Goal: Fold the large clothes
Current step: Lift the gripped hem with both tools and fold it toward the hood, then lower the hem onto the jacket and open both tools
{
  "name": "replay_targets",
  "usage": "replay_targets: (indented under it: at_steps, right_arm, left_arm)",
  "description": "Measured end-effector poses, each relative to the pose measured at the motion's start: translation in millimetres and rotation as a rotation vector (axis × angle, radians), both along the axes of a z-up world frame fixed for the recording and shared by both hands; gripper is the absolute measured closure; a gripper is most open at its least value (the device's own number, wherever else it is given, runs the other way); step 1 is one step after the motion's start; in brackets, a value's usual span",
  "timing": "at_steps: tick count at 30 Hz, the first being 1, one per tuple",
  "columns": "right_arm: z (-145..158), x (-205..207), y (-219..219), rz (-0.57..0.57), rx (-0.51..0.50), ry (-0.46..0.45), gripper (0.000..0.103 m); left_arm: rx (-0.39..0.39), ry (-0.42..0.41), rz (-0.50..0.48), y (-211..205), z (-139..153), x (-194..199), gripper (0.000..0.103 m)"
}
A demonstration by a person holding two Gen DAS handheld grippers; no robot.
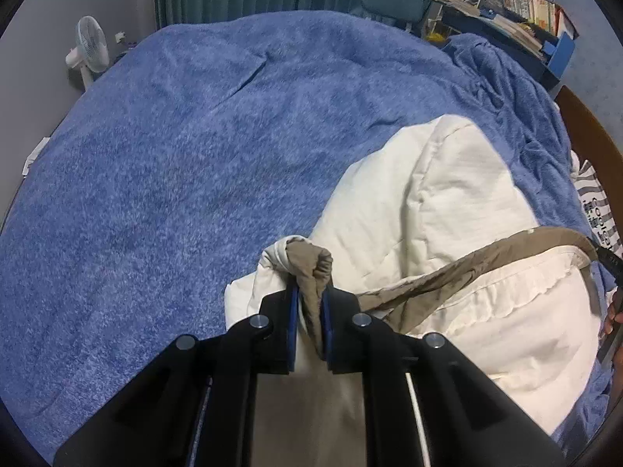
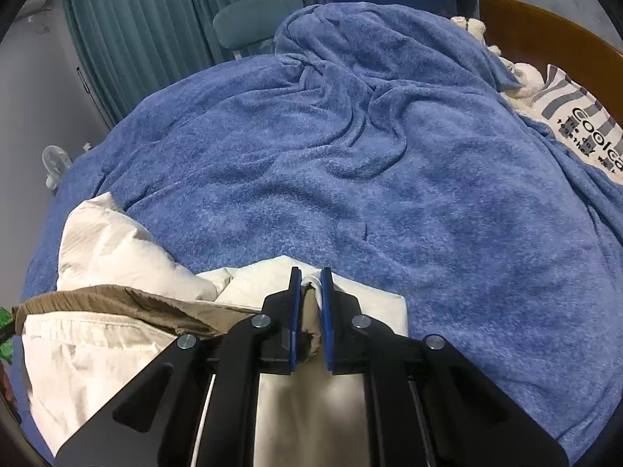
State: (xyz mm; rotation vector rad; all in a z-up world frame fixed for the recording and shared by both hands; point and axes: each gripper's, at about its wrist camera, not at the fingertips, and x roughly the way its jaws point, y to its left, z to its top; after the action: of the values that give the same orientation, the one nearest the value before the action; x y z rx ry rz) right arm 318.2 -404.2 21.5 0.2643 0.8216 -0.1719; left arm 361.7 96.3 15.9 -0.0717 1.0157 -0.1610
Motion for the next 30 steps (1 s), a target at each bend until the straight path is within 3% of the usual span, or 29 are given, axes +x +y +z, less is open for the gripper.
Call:
replay_targets:
  at_steps: [4, 7, 8, 9, 10, 11, 12, 16, 21, 26, 30]
  right_arm:
    - [-2.9, 7.1, 5.8, 0.02, -0.046, -0.015, 0.09]
    - [-0.3, 5.6, 7.1, 0.017, -0.053, -0.017, 0.082]
    - [2.3, 2.3, 7.4, 0.016, -0.047, -0.025, 0.074]
    - [5.4, -2.1, 8.8, 0.02, -0.036, -0.035, 0.055]
    - [8.9, -7.8, 11.4, 0.032, -0.03, -0.048, 0.045]
    - [11.9, -12.8, 14.3, 0.048, -0.033, -0.059, 0.037]
    - [15.4, -18.8, 19.8, 0.075, -0.046, -0.068, 0.037]
    - [22.5, -49.8, 44.1, 0.156, -0.092, -0.058, 0.037]
    - [20.9, -116.9, 78.1, 0.278, -0.068, -0.075, 0.026]
    - [0.8, -171.0, 104.4, 0.351, -0.102, -0.038, 0.026]
    - [-12.1, -194.4, 111.4, 0.36, -0.155, -0.011, 0.022]
  left_arm:
    - [0.01, 0.025, 0.012, 0.2, -8.4, 1.8, 0.091]
    - [-0.001, 0.024, 0.026, -0.8, -5.9, 0.5, 0.086]
    - [-0.014, 0.017, 0.028, 0.5, -3.9, -1.6, 0.077]
    - [-0.027, -0.01, 0.029, 1.8, 0.7, -7.0, 0.068]
    - [-0.016, -0.043, 0.042, 3.2, 5.4, -13.4, 0.04]
    - [0.0, -0.083, 0.057, 5.8, 11.0, -21.8, 0.02]
    - [0.006, -0.131, 0.061, 8.0, 17.7, -32.3, 0.015]
    - [0.006, -0.207, 0.007, 0.8, 31.6, -74.8, 0.012]
    - [0.031, -0.208, -0.087, -32.8, 18.0, -139.5, 0.011]
    - [-0.04, -0.151, -0.163, -59.1, -12.4, -194.7, 0.011]
    - [0.062, -0.199, -0.223, -87.4, -23.8, -219.2, 0.011]
